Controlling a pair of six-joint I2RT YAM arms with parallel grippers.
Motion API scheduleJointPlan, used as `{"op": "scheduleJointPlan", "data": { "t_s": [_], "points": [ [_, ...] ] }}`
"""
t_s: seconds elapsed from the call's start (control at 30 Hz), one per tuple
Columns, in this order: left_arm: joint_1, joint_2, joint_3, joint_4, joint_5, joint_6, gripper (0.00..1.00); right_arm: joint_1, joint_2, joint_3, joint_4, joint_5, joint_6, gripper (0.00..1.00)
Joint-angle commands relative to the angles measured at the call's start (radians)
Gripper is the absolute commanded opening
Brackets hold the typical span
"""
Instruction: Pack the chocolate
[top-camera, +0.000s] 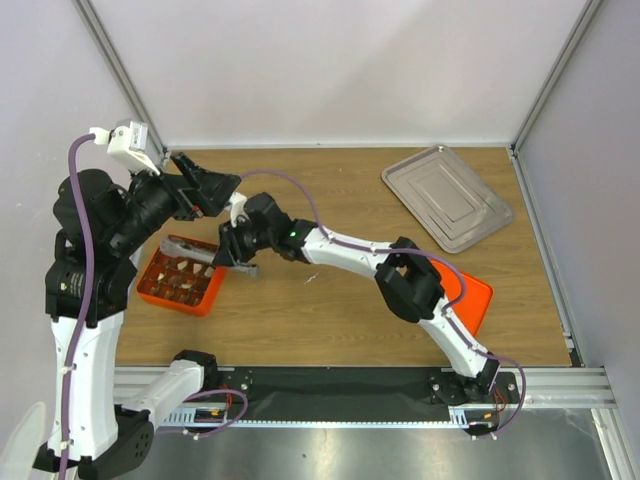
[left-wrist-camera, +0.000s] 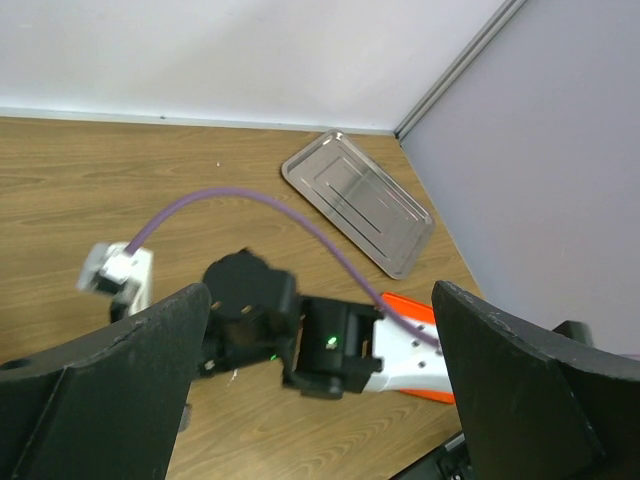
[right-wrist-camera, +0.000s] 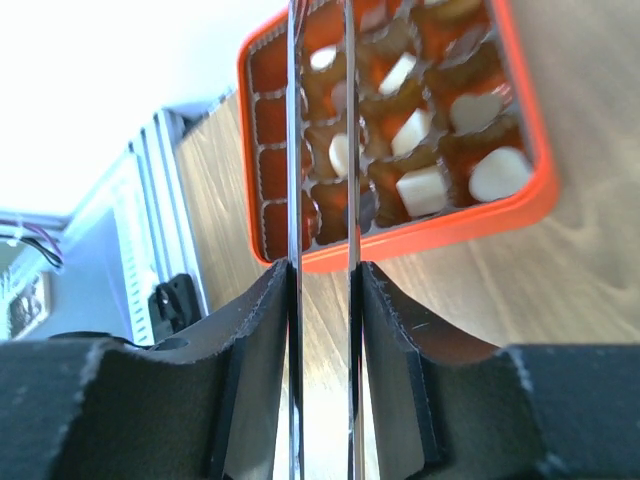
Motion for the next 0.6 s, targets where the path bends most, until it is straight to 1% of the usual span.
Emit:
{"op": "scheduleJointPlan", "data": {
  "t_s": [0.0,0.1,0.17,0.2,0.23,0.3,0.33,0.37,0.43,0.47,0.57],
  "points": [
    [0.007,0.008,0.030,-0.004,0.028,-0.019,1.00,-0.043,-0.140,-0.054,0.102,-0.040,0.023,0.38],
    [0.007,0.000,0.031,-0.005,0.008,-0.022,1.00,-0.073,-0.240,-0.169,0.103,-0.013,0.015,0.38],
    [0.007,0.000,0.045,-0.011,-0.001,-0.024,1.00,-0.121,-0.330,-0.241,0.090,0.031,0.015,0.37],
    [0.007,0.001,0.050,-0.016,-0.003,-0.019,1.00,-0.141,-0.364,-0.307,0.082,0.050,0.023,0.37],
    [0.007,0.004,0.056,-0.023,-0.004,-0.018,1.00,-0.183,-0.391,-0.346,0.071,0.070,0.023,0.37],
    [0.007,0.009,0.056,-0.033,-0.018,-0.010,1.00,-0.219,-0.480,-0.437,0.010,0.169,0.006,0.38],
    [0.007,0.008,0.044,-0.037,-0.033,-0.007,1.00,-0.236,-0.503,-0.458,-0.013,0.209,-0.012,0.38],
    [0.007,0.006,0.034,-0.037,-0.041,-0.004,1.00,-0.271,-0.525,-0.473,-0.075,0.293,-0.015,0.38],
    [0.007,0.001,-0.008,-0.034,-0.058,0.000,1.00,-0.302,-0.559,-0.498,-0.148,0.393,-0.021,0.39],
    [0.007,-0.003,-0.027,-0.025,-0.066,0.002,1.00,-0.323,-0.565,-0.505,-0.209,0.523,-0.023,0.39],
    [0.007,-0.019,-0.117,-0.007,-0.098,0.004,1.00,-0.348,-0.573,-0.550,-0.231,0.596,-0.055,0.40]
  ]
}}
